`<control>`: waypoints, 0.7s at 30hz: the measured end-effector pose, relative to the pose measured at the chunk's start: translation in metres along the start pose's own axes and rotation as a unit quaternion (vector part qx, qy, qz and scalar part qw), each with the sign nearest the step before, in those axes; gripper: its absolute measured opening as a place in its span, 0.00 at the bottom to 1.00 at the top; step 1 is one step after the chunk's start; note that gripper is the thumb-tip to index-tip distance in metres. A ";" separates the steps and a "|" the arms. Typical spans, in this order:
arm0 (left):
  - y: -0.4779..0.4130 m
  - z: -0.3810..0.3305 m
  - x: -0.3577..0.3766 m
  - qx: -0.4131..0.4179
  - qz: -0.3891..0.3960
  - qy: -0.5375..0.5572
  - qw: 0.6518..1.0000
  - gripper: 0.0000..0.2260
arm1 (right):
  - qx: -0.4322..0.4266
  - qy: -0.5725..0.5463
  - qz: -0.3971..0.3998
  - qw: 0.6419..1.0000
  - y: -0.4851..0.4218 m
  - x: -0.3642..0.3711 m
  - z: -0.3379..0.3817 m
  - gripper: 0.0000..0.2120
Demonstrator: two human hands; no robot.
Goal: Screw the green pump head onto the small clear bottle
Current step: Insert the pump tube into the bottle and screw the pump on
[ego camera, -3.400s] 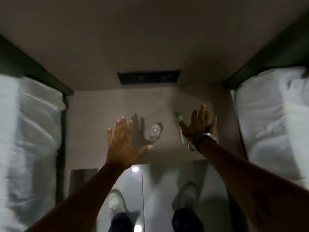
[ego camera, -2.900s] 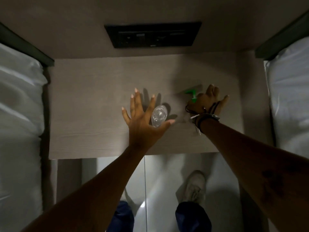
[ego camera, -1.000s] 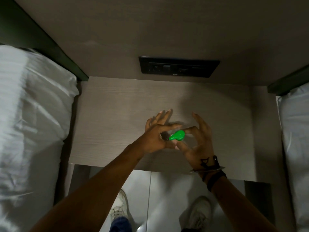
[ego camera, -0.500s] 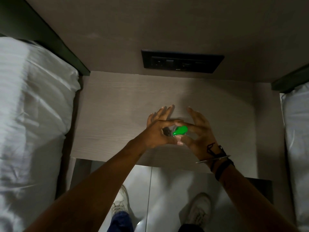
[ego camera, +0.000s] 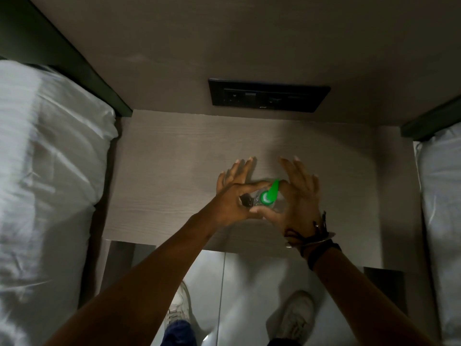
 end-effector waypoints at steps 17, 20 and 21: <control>0.000 -0.001 0.001 0.010 0.005 0.010 1.000 0.30 | -0.001 -0.058 -0.005 0.998 0.010 -0.001 -0.003 0.26; -0.001 0.001 0.001 0.003 0.007 -0.008 1.000 0.31 | 0.031 -0.019 -0.023 0.999 0.007 0.001 -0.004 0.30; -0.001 0.001 0.001 0.000 0.008 -0.015 1.000 0.31 | 0.042 -0.038 -0.015 0.998 0.007 0.005 -0.006 0.32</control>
Point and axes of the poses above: each hand's wrist, its own y-axis away from the middle knuckle, its own x-axis out of the palm, z = x × y, the point moved 8 cm from there along -y, towards the middle knuckle, and after that the axes turned 2 degrees about -y, right-handed, at the moved point
